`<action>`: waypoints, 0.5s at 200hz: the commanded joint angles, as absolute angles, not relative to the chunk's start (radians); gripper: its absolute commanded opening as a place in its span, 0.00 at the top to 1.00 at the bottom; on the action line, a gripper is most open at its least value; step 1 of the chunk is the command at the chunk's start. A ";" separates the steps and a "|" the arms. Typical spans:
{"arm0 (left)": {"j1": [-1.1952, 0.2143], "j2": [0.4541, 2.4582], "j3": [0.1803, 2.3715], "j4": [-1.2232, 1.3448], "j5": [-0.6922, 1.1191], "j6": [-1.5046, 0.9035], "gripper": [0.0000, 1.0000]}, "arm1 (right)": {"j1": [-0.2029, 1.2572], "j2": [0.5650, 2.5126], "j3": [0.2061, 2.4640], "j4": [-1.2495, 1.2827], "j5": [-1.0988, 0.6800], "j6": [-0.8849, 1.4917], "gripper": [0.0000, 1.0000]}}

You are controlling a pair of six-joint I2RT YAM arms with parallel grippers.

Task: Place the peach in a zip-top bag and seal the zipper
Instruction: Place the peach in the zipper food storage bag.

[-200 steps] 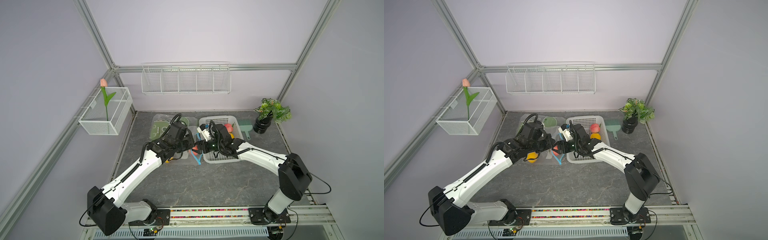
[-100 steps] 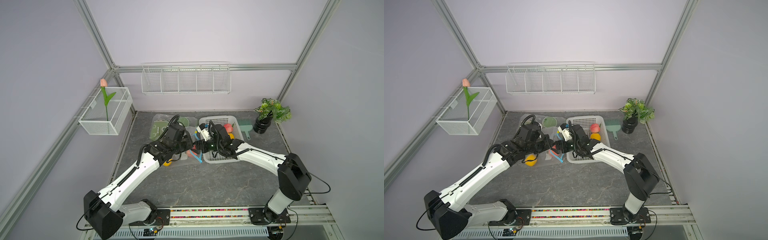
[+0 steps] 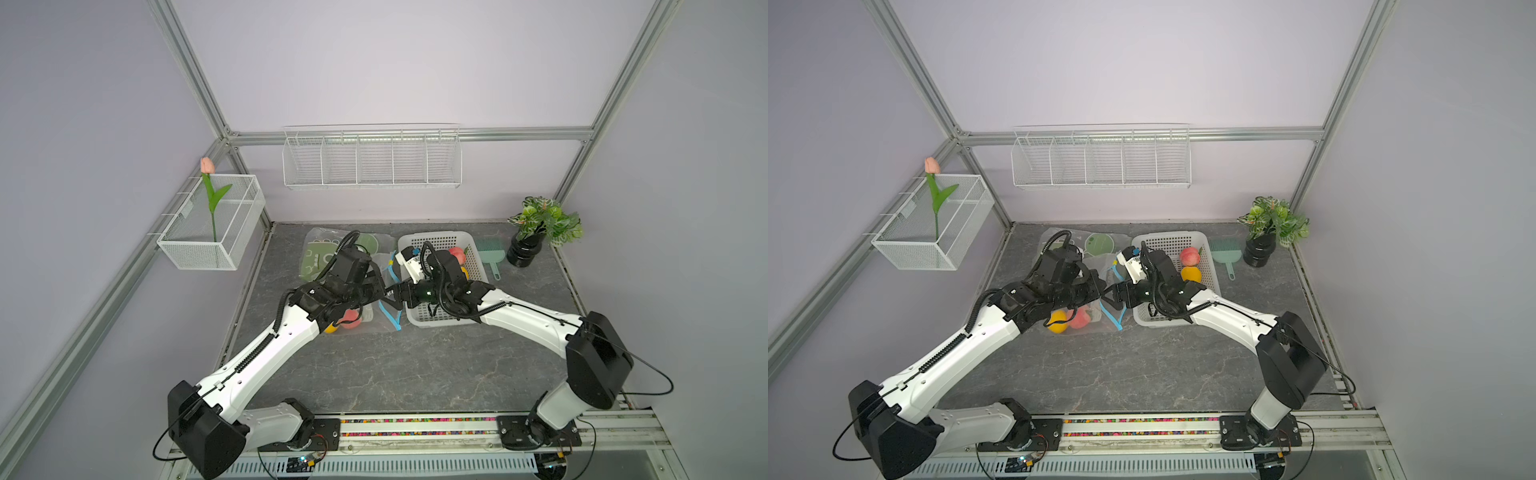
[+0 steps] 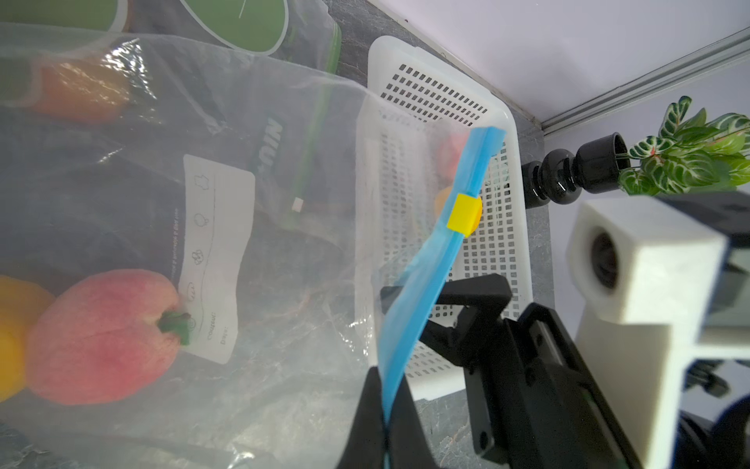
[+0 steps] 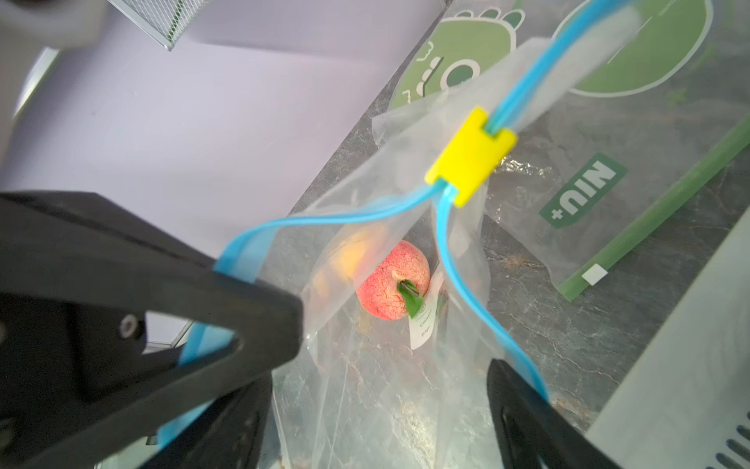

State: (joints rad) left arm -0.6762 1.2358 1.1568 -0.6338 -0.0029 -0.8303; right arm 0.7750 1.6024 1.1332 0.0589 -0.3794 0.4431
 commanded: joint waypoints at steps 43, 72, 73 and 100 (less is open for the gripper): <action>-0.681 1.215 1.140 -0.665 -0.032 -0.826 1.00 | 0.776 1.419 1.066 -0.066 0.013 0.327 0.15; -0.681 1.216 1.138 -0.661 -0.026 -0.825 1.00 | 0.747 1.400 1.078 -0.187 0.197 0.317 0.15; -0.682 1.216 1.138 -0.661 -0.026 -0.826 1.00 | 0.746 1.401 1.080 -0.190 0.201 0.316 0.15; -0.681 1.220 1.140 -0.660 -0.024 -0.824 1.00 | 0.698 1.431 1.114 -0.290 0.276 0.305 0.15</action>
State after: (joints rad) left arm -0.6762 1.2339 1.1507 -0.6495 -0.0078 -0.8268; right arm 0.7353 1.4105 1.0840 -0.1528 0.1249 0.3313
